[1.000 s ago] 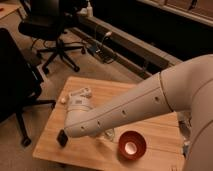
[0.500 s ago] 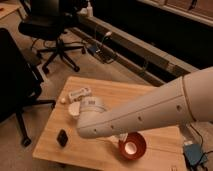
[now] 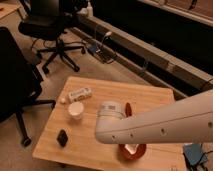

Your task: Place the white sponge in the ceramic bowl

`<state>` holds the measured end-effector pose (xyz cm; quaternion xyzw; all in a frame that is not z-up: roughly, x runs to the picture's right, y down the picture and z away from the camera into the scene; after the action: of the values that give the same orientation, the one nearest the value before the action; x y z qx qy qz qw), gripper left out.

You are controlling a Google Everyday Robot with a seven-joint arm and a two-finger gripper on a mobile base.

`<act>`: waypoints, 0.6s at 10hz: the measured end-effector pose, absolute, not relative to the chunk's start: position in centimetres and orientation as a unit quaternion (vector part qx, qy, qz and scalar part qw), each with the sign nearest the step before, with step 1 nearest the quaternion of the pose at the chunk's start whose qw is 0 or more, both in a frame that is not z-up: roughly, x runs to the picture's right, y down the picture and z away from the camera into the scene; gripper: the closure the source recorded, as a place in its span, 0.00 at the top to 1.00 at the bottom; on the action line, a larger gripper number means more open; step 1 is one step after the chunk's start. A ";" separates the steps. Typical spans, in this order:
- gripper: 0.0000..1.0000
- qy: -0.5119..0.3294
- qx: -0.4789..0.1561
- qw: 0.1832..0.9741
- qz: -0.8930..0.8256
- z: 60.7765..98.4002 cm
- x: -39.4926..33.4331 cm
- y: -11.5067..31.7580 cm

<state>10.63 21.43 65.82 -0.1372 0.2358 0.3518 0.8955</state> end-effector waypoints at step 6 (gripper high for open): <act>0.72 0.239 -0.172 0.888 0.355 67.8 11.4 25.9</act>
<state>11.41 25.91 67.76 -0.1720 0.2387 0.3546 0.8875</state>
